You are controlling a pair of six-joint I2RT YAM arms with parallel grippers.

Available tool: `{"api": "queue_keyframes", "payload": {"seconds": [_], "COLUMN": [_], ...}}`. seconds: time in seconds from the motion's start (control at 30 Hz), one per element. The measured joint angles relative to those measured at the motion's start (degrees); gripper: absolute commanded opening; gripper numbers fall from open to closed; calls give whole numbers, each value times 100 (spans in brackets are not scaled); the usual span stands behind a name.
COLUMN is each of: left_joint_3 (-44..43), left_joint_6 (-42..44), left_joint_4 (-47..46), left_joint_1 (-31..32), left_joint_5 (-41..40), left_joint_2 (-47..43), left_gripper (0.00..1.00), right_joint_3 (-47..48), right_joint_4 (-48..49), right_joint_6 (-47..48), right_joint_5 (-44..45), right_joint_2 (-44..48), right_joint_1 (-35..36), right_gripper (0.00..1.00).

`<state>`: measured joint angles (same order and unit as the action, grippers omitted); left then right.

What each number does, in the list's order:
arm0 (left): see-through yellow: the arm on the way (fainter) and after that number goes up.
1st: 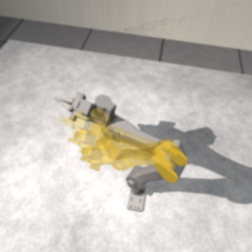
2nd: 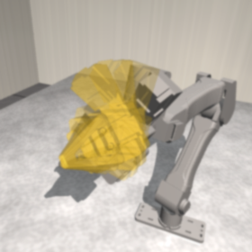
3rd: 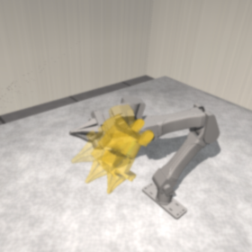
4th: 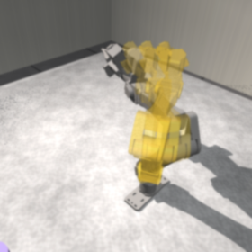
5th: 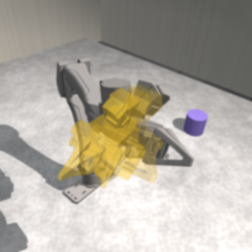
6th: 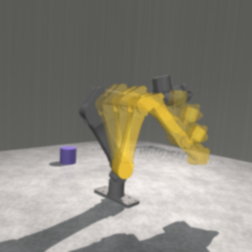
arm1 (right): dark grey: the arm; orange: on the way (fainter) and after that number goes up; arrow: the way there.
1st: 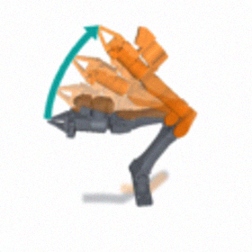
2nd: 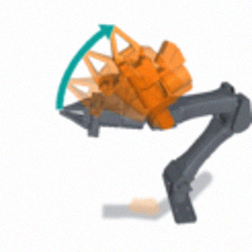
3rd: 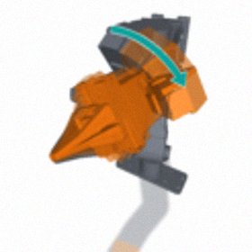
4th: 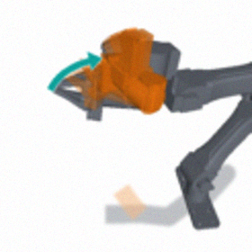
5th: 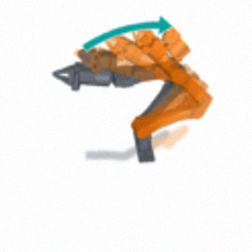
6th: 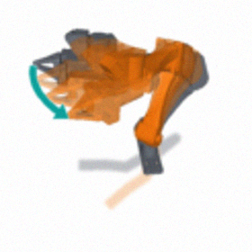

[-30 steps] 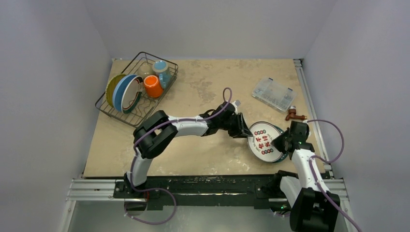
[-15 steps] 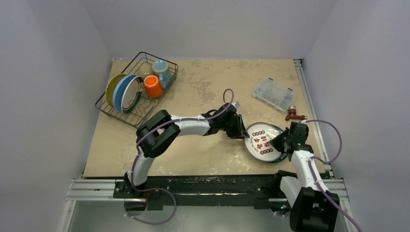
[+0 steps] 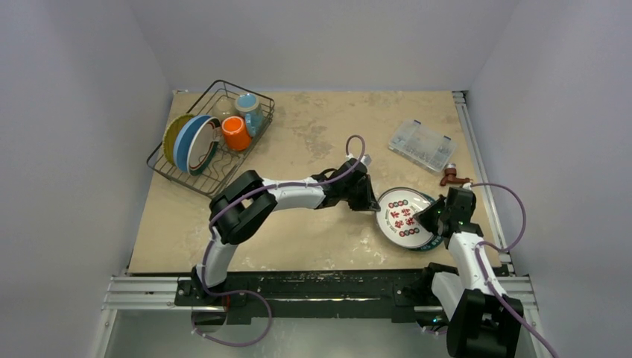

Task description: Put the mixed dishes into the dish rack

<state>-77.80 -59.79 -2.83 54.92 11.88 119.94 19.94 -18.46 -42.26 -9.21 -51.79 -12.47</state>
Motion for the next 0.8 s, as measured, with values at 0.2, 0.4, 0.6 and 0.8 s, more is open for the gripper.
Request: {"api": "queue_keyframes", "payload": {"seconds": [0.2,0.4,0.6,0.8], "left_joint_3": [-81,-85,-109,-70], "left_joint_6": [568,1200,1635,1613], "left_joint_4": [522,942,1298,1368], "left_joint_1": [20,17,-55,-186], "left_joint_5": [-153,-203,-68,44], "left_joint_2": [-420,-1029,-1493,-1495], "left_gripper": [0,0,0,0], "right_joint_3": [92,761,1130,1021], "right_joint_4": [-238,-564,-577,-632], "right_joint_6": [48,269,527,516], "right_joint_5": [24,90,42,66], "right_joint_2": [531,1344,1268,503], "right_joint_1": [0,46,76,85], "right_gripper": [29,55,52,52]}}
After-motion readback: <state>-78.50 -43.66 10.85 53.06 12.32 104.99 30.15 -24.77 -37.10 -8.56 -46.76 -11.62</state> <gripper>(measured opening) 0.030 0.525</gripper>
